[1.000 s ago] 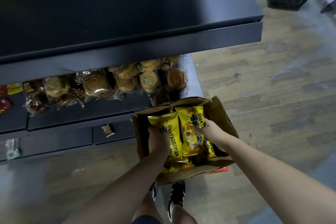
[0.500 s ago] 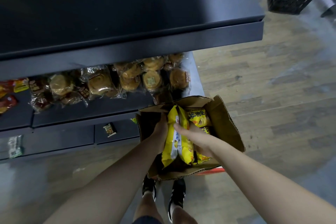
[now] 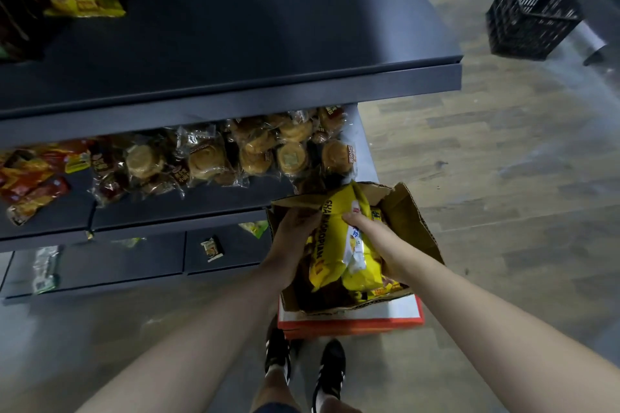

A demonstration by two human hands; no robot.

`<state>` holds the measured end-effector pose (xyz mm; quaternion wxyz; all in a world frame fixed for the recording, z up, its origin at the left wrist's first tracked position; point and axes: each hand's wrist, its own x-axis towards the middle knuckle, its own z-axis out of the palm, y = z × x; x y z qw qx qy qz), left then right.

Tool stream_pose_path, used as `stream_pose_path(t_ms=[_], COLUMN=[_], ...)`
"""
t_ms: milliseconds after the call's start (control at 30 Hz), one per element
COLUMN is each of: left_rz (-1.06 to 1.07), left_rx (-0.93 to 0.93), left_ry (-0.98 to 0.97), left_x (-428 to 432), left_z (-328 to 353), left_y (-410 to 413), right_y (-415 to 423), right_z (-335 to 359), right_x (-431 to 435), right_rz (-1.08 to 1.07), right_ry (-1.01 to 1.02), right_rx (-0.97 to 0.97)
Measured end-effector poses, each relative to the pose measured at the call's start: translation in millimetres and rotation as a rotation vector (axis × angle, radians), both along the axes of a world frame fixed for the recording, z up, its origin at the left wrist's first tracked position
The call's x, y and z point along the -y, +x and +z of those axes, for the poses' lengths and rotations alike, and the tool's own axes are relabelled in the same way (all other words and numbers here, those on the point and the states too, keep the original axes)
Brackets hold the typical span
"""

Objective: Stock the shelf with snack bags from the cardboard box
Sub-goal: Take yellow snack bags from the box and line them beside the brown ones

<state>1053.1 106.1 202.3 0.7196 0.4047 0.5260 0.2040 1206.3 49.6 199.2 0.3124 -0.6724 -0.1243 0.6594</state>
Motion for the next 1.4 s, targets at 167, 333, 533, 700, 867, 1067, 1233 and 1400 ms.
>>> stream_pose_path(t_ms=[167, 333, 533, 700, 867, 1067, 1233, 1400], left_rz=[-0.261, -0.514, -0.449, -0.273, -0.199, -0.149, -0.119, -0.180], left_rx=[-0.154, -0.111, -0.103, -0.076, -0.119, -0.033, 0.070, 0.040], left_ry=[0.056, 0.078, 0.337, 0.618, 0.821, 0.919, 0.890, 0.845], left_x=[0.6, 10.2, 21.9, 31.3, 17.4, -6.0, -36.8, -82.6], left_z=[42.1, 81.9, 116.8, 141.1, 171.8, 218.0, 244.4, 244.2], left_y=[-17.7, -34.4, -51.4, -72.8, -89.6, -106.3, -120.9, -137.7], right_y=[2.5, -16.7, -46.1, -63.9, -84.2, -100.7, -107.7, -126.4], right_z=[35.0, 60.9, 111.4, 161.2, 209.7, 240.7, 264.4, 277.7], right_x=[10.3, 9.9, -2.5, -15.9, -33.8, -73.5, -114.9, -155.2], right_rz=[-0.006, -0.094, -0.024, 0.178, 0.199, 0.072, 0.003, 0.189], right_ry=[0.066, 0.211, 0.391, 0.599, 0.805, 0.822, 0.771, 0.821], right_rx=[-0.123, -0.091, -0.054, 0.079, 0.223, 0.166, 0.061, 0.063])
